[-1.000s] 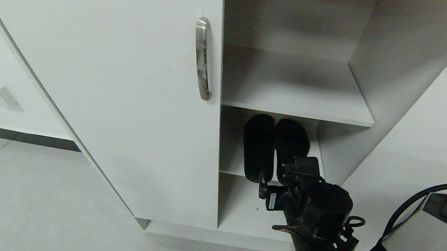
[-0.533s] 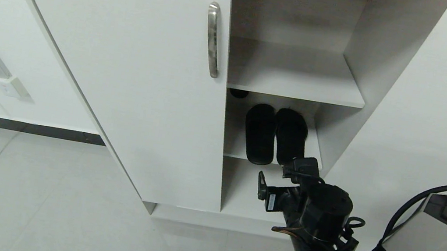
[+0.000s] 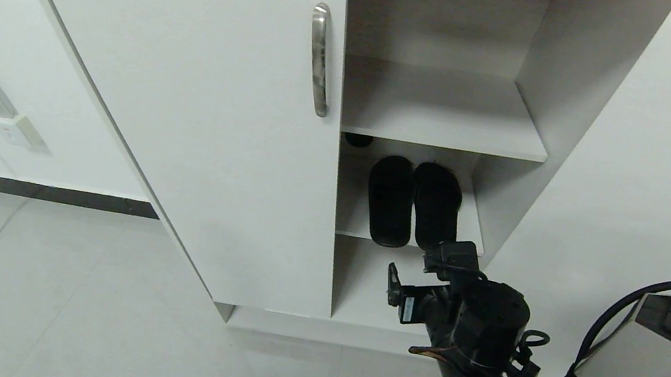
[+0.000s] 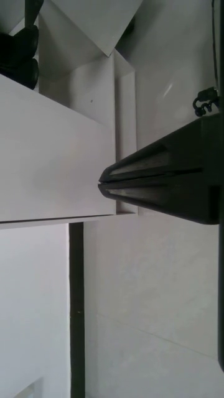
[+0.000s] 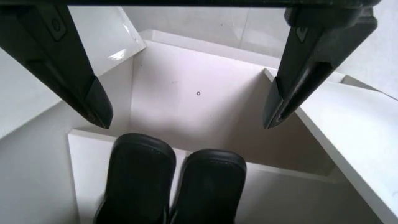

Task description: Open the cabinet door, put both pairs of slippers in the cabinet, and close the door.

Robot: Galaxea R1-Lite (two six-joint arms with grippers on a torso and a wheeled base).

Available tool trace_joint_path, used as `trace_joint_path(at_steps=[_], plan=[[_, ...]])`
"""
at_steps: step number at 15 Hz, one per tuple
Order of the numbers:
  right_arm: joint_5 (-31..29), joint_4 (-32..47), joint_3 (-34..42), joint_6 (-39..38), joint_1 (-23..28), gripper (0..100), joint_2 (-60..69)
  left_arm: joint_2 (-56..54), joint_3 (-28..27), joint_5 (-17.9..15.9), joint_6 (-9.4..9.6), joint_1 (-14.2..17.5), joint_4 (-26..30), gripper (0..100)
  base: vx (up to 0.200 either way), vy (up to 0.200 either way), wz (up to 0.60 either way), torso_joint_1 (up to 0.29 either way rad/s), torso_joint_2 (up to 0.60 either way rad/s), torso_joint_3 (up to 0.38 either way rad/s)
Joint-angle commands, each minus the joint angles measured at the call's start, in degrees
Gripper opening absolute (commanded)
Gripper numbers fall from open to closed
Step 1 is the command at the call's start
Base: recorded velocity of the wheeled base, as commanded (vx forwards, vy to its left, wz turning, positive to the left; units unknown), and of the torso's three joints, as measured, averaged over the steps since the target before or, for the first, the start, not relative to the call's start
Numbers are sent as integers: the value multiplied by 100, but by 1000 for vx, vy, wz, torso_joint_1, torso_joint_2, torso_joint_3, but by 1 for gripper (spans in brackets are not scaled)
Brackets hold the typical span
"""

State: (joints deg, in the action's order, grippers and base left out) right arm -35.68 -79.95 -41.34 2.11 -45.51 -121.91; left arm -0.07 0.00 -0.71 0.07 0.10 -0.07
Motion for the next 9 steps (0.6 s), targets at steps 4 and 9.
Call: trace_joint_path(at_steps=[4, 9], plan=[[0, 5, 3, 0, -46, 100, -9, 7, 0, 0, 10, -1, -1, 0, 0, 0, 0, 3, 2, 120], [0, -3, 21, 0, -55, 100, 0, 7, 0, 0, 10, -1, -1, 0, 0, 0, 0, 4, 2, 203]])
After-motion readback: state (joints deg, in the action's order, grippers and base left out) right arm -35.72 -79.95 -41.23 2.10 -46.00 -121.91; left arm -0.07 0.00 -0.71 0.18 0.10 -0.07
